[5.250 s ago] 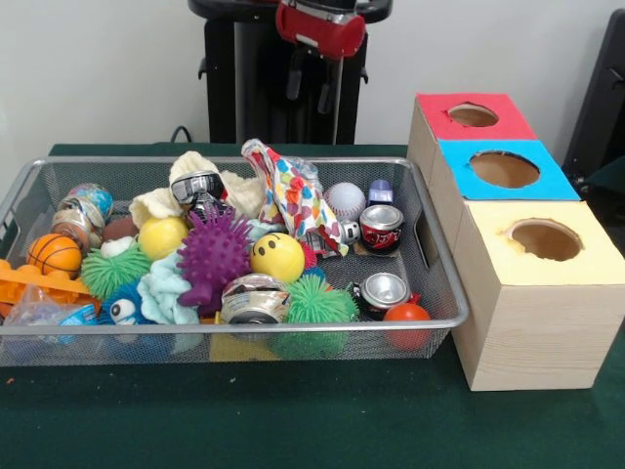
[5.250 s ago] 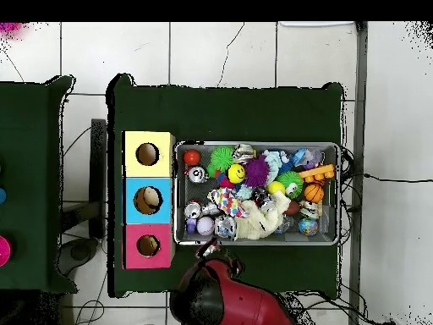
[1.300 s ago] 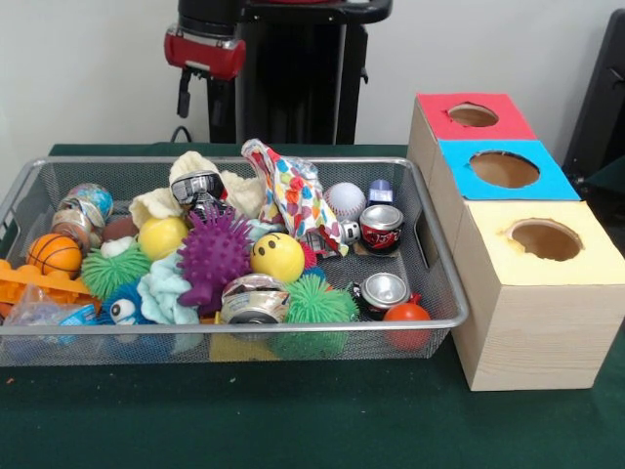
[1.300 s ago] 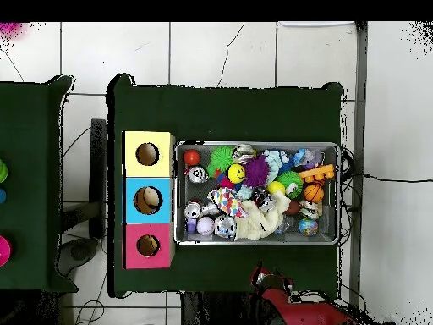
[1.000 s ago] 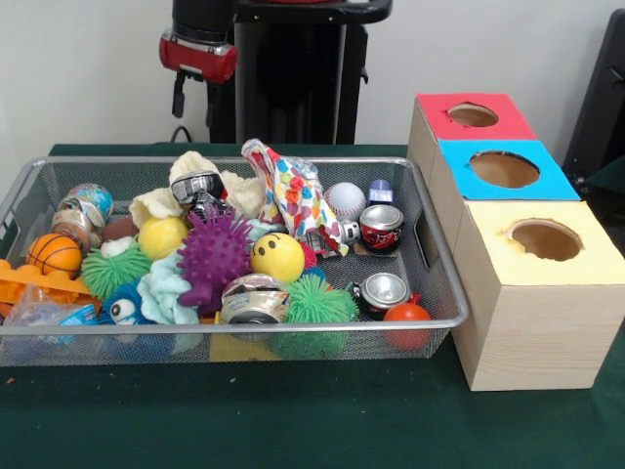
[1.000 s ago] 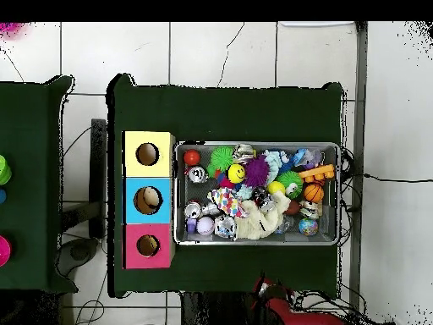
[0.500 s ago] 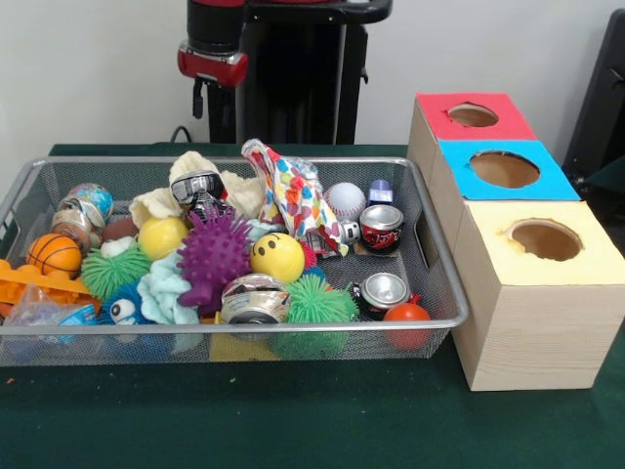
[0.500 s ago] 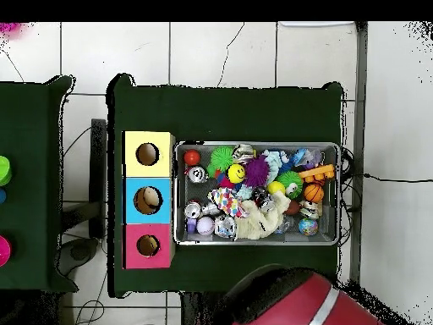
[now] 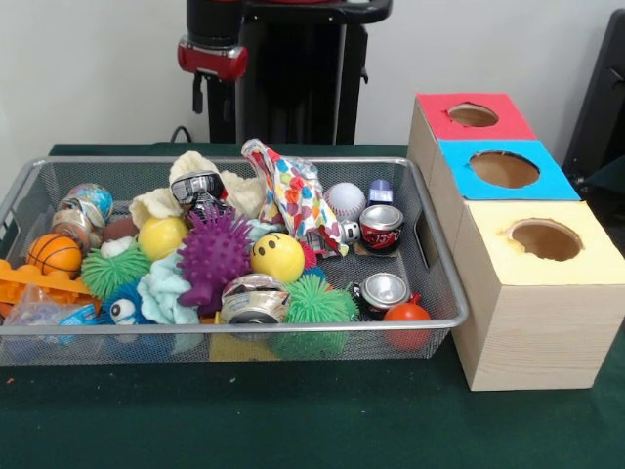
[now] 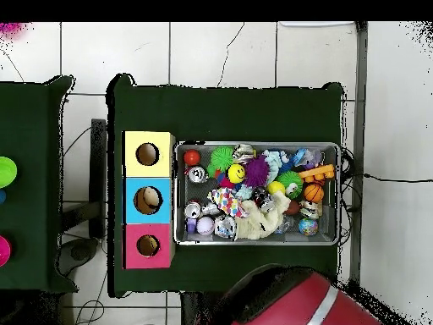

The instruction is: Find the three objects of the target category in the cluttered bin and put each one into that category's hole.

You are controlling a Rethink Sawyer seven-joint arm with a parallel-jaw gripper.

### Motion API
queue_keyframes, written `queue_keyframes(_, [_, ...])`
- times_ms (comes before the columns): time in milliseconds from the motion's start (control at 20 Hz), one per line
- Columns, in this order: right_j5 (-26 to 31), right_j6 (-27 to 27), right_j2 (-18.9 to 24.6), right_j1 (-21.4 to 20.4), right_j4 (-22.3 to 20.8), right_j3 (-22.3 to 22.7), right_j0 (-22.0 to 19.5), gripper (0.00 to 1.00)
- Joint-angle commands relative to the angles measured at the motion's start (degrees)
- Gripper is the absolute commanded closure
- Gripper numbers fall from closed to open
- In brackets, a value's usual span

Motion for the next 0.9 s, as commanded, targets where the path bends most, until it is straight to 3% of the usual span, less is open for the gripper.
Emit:
queue_keyframes(50, [11.4,3.0,8.9,-6.4,-5.0,-7.8,-4.0,0.00])
queue_keyframes(250, [16.1,3.4,14.4,-11.1,-11.0,-6.3,-9.8,0.00])
queue_keyframes(450, [20.4,1.9,18.3,-13.9,-12.4,-4.8,-13.6,0.00])
queue_keyframes(600, [21.8,1.2,18.9,-13.5,-11.9,-4.9,-15.3,0.00])
queue_keyframes(900, [13.1,0.5,16.4,-9.8,-15.4,-8.5,-15.1,0.00])
